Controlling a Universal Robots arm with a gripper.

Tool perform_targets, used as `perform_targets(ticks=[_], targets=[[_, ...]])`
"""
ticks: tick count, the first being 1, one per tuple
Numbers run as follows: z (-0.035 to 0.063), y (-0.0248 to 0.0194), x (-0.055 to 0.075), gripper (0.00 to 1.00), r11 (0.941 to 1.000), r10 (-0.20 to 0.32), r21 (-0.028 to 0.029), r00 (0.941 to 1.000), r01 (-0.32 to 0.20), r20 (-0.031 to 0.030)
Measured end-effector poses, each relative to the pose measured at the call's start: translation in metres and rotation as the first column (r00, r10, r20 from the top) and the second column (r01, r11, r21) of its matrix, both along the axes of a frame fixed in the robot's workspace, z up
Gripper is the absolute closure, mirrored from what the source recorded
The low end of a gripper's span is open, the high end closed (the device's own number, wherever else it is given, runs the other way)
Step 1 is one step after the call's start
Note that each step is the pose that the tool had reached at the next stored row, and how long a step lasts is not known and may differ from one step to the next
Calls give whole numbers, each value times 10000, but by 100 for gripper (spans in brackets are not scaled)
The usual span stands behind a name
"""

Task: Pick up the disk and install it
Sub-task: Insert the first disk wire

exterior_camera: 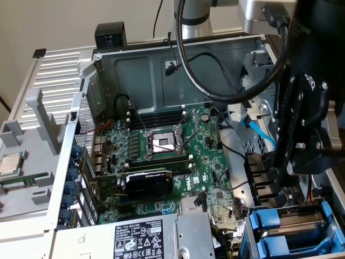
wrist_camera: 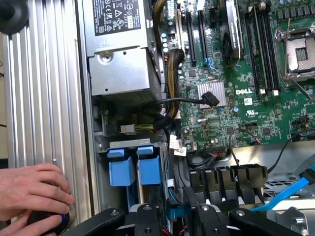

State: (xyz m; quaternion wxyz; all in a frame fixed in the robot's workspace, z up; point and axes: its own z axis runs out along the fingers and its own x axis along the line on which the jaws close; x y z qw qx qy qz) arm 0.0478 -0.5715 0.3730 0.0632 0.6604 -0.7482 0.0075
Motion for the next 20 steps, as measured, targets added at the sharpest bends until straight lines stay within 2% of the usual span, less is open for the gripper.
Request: perform_targets(ticks=[14, 15, 16, 18, 19, 20], targets=[[-14, 1, 0, 67, 9999, -170, 0, 9999, 170, -4], [-14, 1, 0, 69, 9998, -182, 1, 9998, 182, -5], [-14, 1, 0, 76, 9998, -192, 1, 9998, 192, -5], [-15, 1, 2, 76, 9998, -208, 2, 9998, 208, -6], [-17, 1, 2, 83, 9998, -216, 2, 9998, 216, -7], [-18, 1, 3, 83, 9997, -224, 1, 9997, 224, -9]])
